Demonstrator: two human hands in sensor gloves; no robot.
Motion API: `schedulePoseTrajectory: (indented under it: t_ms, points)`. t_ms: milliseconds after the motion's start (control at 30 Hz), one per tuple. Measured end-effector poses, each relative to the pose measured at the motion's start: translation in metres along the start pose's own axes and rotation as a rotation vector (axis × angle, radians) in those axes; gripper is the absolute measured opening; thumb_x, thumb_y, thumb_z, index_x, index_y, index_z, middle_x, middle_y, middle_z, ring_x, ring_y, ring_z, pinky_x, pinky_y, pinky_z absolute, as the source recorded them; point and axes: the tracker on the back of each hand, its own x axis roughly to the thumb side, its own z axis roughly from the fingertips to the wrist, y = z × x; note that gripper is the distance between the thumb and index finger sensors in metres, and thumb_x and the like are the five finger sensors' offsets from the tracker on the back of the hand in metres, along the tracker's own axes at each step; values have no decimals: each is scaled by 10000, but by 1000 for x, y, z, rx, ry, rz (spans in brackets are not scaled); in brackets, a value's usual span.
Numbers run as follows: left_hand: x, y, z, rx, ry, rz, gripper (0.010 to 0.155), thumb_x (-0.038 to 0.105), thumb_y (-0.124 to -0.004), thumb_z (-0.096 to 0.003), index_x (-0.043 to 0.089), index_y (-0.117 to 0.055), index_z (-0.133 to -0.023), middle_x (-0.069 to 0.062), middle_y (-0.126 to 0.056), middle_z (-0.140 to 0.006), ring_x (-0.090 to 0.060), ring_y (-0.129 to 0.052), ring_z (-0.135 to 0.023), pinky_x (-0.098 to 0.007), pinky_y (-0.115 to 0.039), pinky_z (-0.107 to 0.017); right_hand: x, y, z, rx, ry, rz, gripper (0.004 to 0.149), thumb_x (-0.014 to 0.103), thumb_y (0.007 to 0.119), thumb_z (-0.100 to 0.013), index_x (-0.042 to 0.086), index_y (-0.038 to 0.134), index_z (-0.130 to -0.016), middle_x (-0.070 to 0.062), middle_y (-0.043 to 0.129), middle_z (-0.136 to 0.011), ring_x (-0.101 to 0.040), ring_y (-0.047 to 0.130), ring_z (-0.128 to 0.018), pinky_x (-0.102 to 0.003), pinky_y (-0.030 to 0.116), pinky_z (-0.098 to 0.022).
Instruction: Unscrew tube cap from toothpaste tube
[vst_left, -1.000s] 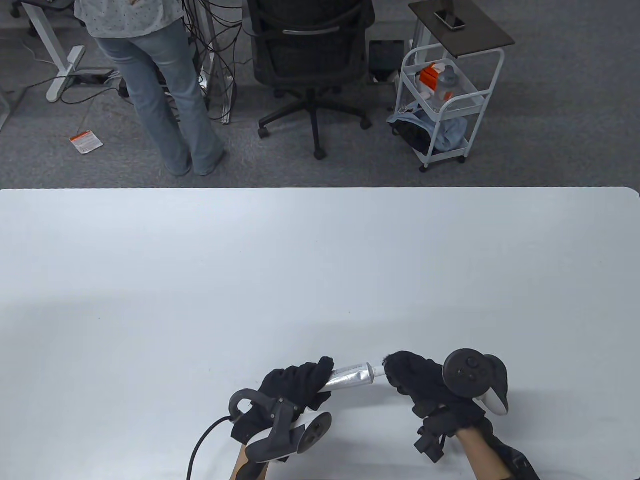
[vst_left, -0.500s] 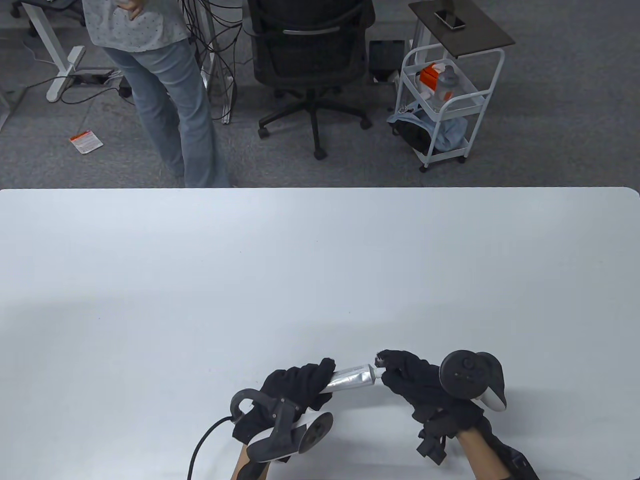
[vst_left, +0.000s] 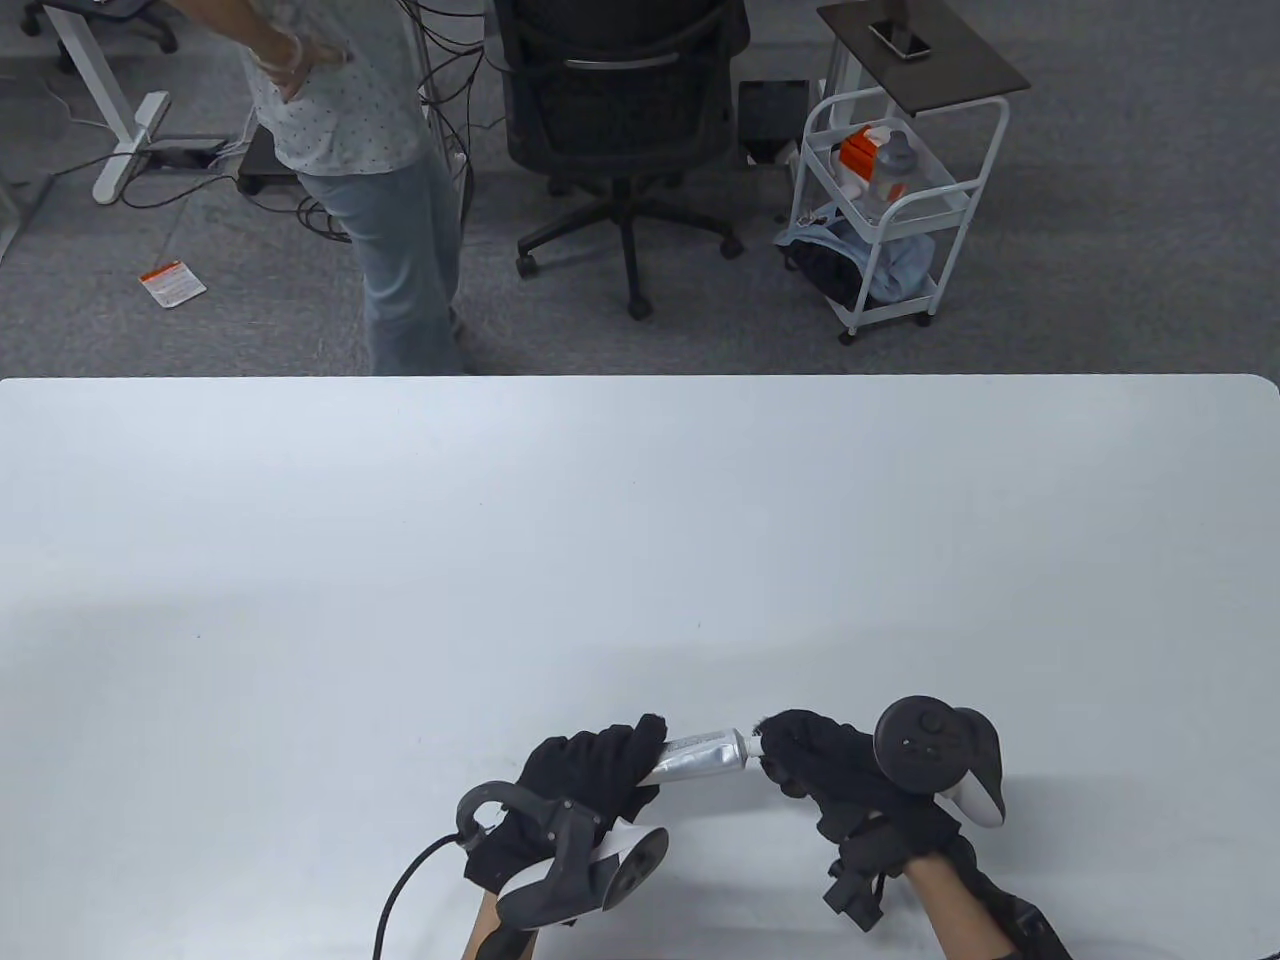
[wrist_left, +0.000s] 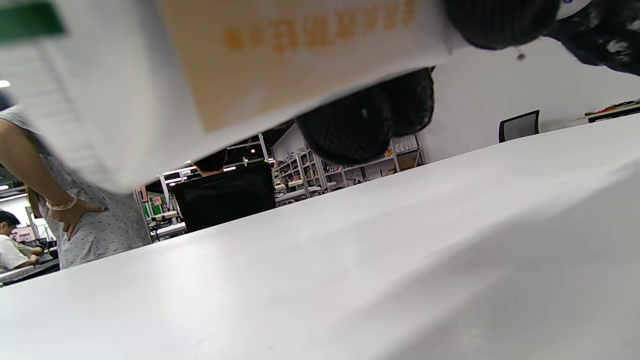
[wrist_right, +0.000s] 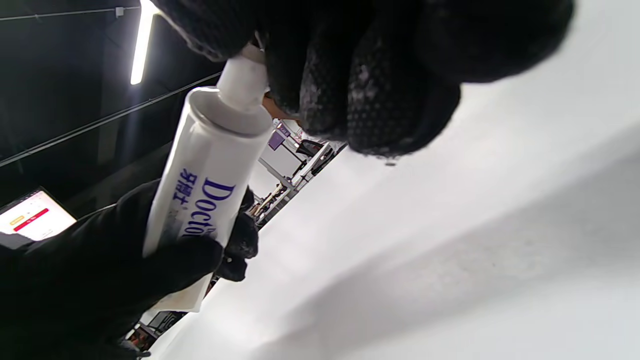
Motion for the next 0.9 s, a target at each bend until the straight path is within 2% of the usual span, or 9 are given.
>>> schedulePoseTrajectory:
  t_ms: [167,200,267,333,433,533,833,900]
  points:
    - [0,0,0,-3,2,-4,684,566,-642,-527,266,-524,-1130,-42,-798,-1033,-245,-908,-848,-429,-800,-661,5,0,1,-17,-50,55,492,235,721,-577,61,584,-1016,-227,757,-909,-386,868,-696,-471,773,-434]
    - [-2,1,0,-2,9,-10,683,566,-642,-527,268,-522,-1130,-42,-797,-1033,-245,-907,-848,-428,-800,-661,5,0,1,-19,-41,60,515,249,725,-579,66,560,-1032,-229,751,-915,-393,862,-703,-479,771,-438]
    - [-4,1,1,3,19,-18,683,566,-641,-527,268,-522,-1130,-43,-798,-1032,-245,-909,-846,-428,-801,-660,2,0,2,-30,-35,57,657,365,740,-560,27,496,-1068,-267,719,-932,-423,842,-717,-494,760,-445]
    - [-5,2,1,7,22,-16,685,565,-642,-527,264,-522,-1130,-44,-797,-1033,-246,-909,-846,-429,-802,-659,-1,-1,3,-49,-9,42,689,442,668,-568,-9,505,-1063,-287,730,-915,-441,845,-697,-500,759,-431]
    - [-3,2,1,12,17,-9,684,566,-641,-527,266,-522,-1130,-42,-797,-1032,-243,-909,-847,-428,-801,-660,-5,0,3,-68,28,-16,609,454,595,-587,-21,659,-962,-277,820,-814,-437,894,-601,-499,775,-374]
    - [-1,2,1,11,4,1,683,566,-641,-526,269,-522,-1129,-39,-797,-1033,-242,-907,-849,-427,-801,-662,-3,3,1,-50,31,-12,494,390,611,-597,7,735,-883,-234,871,-738,-403,924,-539,-482,788,-338]
    - [-2,2,1,5,7,-1,683,566,-645,-524,273,-522,-1128,-40,-795,-1035,-243,-906,-851,-427,-799,-664,1,1,1,-34,-53,-13,481,249,735,-564,91,612,-1002,-213,776,-888,-371,881,-677,-467,781,-429]
    - [-2,3,1,5,9,-4,685,567,-644,-524,271,-521,-1129,-40,-796,-1034,-243,-907,-849,-427,-801,-662,1,0,2,-28,-51,4,546,292,755,-560,102,571,-1039,-228,759,-907,-397,866,-697,-487,771,-441]
